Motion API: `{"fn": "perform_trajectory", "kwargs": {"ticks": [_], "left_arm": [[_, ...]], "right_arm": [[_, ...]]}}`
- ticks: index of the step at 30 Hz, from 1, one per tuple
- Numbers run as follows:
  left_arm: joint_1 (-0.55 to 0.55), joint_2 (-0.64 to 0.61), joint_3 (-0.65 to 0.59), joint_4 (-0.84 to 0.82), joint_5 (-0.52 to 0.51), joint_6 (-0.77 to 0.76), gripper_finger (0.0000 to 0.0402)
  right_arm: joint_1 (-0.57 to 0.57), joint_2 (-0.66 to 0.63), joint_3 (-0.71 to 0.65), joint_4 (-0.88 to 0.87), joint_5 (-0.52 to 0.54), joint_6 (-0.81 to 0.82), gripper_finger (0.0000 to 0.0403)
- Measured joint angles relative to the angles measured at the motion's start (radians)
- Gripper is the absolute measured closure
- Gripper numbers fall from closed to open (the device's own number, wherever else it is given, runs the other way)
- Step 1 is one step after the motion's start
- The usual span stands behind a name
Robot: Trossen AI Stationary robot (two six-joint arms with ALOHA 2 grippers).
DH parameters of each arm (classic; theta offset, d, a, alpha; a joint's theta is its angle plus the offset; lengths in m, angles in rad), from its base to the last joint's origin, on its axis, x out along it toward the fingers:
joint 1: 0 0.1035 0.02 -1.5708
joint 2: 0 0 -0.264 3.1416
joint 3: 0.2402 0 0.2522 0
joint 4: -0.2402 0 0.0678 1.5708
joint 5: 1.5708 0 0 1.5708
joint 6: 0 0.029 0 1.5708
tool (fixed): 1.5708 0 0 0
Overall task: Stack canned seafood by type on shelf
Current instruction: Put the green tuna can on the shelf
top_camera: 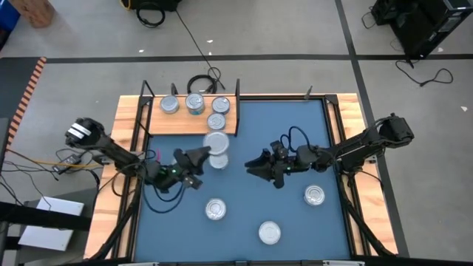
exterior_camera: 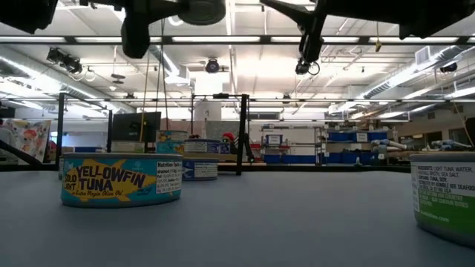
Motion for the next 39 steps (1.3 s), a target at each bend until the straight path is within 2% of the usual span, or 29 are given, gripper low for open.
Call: {"fn": "perform_trajectory", "kwargs": {"ticks": [5,11,14,18,20,22,25,29,39], "left_arm": [[0.017,-0.092,-0.091,0.044,-0.026,-0.038,0.0249],[0.069,-0.148,-0.21,0.18,-0.036,-0.083,0.0249],[0.109,-0.148,-0.272,0.191,-0.027,-0.177,0.0249],[0.184,-0.148,-0.337,0.211,0.01,-0.376,0.0249],[0.215,-0.148,-0.357,0.21,-0.011,-0.39,0.0249],[0.244,-0.148,-0.367,0.209,-0.074,-0.373,0.0249],[0.278,-0.149,-0.368,0.162,-0.148,-0.399,0.0249],[0.327,-0.148,-0.368,0.127,-0.17,-0.462,0.0249],[0.501,-0.148,-0.368,-0.097,-0.267,-0.627,0.0249]], "right_arm": [[-0.003,0.001,0.0,-0.007,0.004,-0.004,0.0202],[-0.007,-0.002,0.0,-0.011,0.004,-0.006,0.0202],[-0.008,-0.002,0.0,-0.013,0.006,-0.013,0.0202],[-0.013,-0.002,-0.001,-0.014,0.026,-0.025,0.0202],[-0.016,-0.002,-0.001,-0.014,0.026,-0.024,0.0202],[-0.017,-0.002,-0.001,-0.021,0.026,-0.025,0.0202],[-0.022,-0.002,-0.001,-0.029,0.026,-0.027,0.0202],[-0.023,-0.002,-0.001,-0.046,0.025,-0.034,0.0202],[-0.023,-0.002,-0.001,-0.054,-0.005,-0.034,0.0202]]}}
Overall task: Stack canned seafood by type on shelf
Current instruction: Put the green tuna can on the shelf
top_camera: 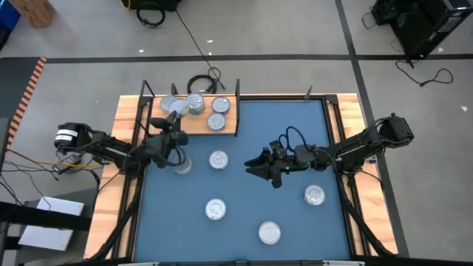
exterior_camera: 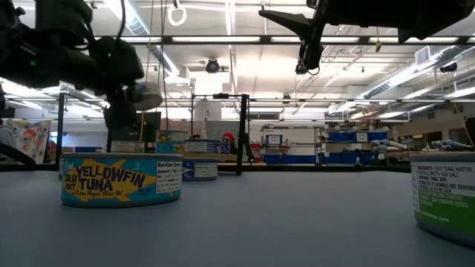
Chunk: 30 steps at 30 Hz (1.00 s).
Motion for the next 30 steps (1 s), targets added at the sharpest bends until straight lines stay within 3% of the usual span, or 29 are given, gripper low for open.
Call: {"fn": "perform_trajectory", "kwargs": {"ticks": [13,21,25,30], "left_arm": [[0.129,0.0,0.0,-0.455,-0.042,-0.367,0.0249],[0.161,0.0,0.053,-0.675,0.02,-0.486,0.0249],[0.161,0.0,0.172,-1.024,0.09,-0.664,0.0249],[0.162,0.001,0.361,-1.585,0.242,-1.069,0.0249]], "right_arm": [[-0.004,0.0,0.0,0.001,0.0,-0.001,0.0203],[-0.004,0.0,0.0,0.002,0.0,-0.001,0.0203],[-0.004,0.0,0.0,0.003,-0.001,0.005,0.0203],[-0.004,0.0,0.0,0.003,-0.013,0.002,0.0203]]}}
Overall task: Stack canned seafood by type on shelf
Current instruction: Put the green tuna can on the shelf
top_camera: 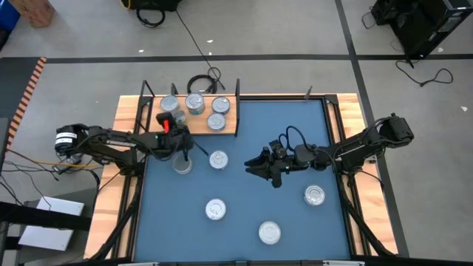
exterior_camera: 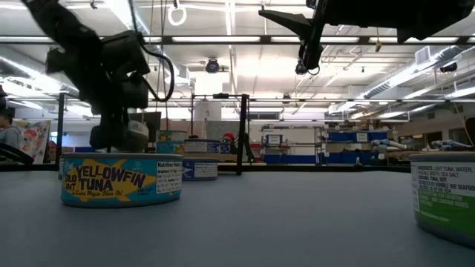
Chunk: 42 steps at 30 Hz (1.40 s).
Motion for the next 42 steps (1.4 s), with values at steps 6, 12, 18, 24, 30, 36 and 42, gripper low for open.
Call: {"fn": "perform_trajectory", "kwargs": {"ticks": [6,12,18,24,30,36,42], "left_arm": [[0.007,-0.001,0.031,-0.096,0.035,-0.097,0.0249],[0.068,0.011,0.03,-0.092,0.03,-0.093,0.0249],[0.16,0.011,0.034,-0.087,0.093,-0.06,0.0249],[0.166,0.01,0.034,-0.086,0.131,-0.044,0.0248],[0.149,0.012,0.027,-0.1,0.287,-0.04,0.0209],[0.123,0.015,0.03,-0.1,0.284,-0.037,0.0212],[0.101,0.014,0.03,-0.1,0.275,-0.036,0.0212]], "right_arm": [[0.001,0.0,0.0,0.0,-0.015,-0.019,0.0203],[0.003,0.0,0.0,-0.001,-0.018,-0.021,0.0203],[0.003,0.0,0.0,0.0,-0.017,-0.01,0.0204],[0.003,0.0,0.0,0.001,-0.017,-0.002,0.0202],[0.003,0.0,0.0,0.001,-0.017,-0.002,0.0203],[0.006,0.0,0.0,0.006,-0.017,0.002,0.0202],[0.006,0.0,0.0,0.009,-0.022,0.002,0.0202]]}}
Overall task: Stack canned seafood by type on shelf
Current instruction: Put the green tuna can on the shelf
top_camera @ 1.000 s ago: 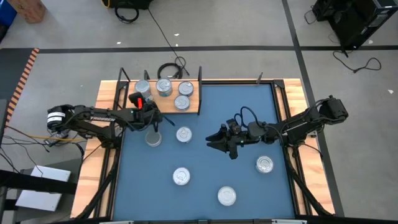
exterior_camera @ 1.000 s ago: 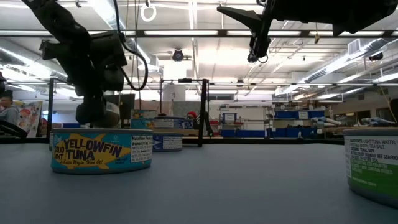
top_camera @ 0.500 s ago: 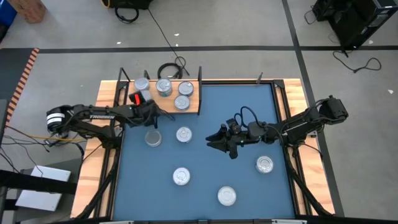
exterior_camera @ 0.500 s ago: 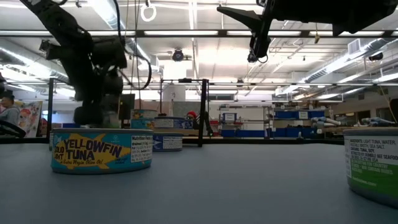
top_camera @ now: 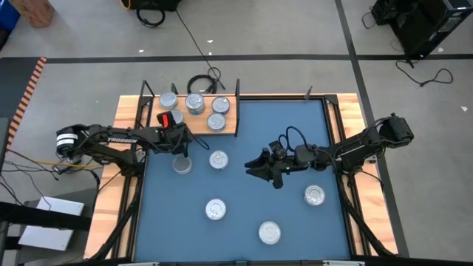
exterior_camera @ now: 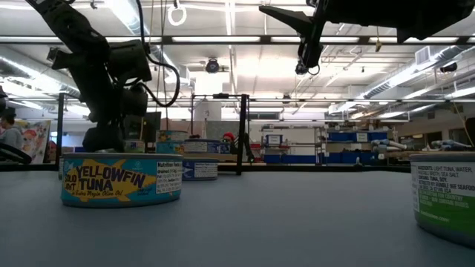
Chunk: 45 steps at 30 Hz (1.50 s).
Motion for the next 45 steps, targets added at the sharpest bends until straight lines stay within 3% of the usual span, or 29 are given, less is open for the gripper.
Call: {"fn": "perform_trajectory", "kwargs": {"ticks": [10,18,22,27,31,34,39,45], "left_arm": [[0.0,0.0,0.026,-0.018,-0.014,-0.044,0.0193],[-0.019,-0.001,0.184,-0.264,-0.017,-0.193,0.0143],[-0.032,-0.001,0.227,-0.287,0.014,-0.205,0.0143],[-0.031,-0.001,0.267,-0.292,0.04,-0.204,0.0208],[-0.018,-0.001,0.287,-0.299,0.043,-0.159,0.0318],[0.034,-0.002,0.292,-0.294,0.124,-0.135,0.0387],[0.17,-0.002,0.292,-0.273,0.24,-0.095,0.0395],[0.295,-0.002,0.292,-0.265,0.357,-0.046,0.0399]], "right_arm": [[0.0,0.0,0.0,0.0,-0.011,0.007,0.0202],[0.0,0.0,0.0,0.0,-0.022,0.007,0.0201],[0.0,0.0,0.0,0.0,-0.037,0.006,0.0202],[0.001,0.0,0.0,-0.001,-0.05,0.005,0.0202],[0.001,0.0,0.0,-0.001,-0.064,-0.003,0.0208],[0.001,0.0,0.0,-0.004,-0.072,-0.051,0.0221],[0.0,0.0,0.0,-0.03,-0.056,-0.264,0.0286],[-0.021,0.0,0.0,-0.122,0.021,-0.391,0.0392]]}}
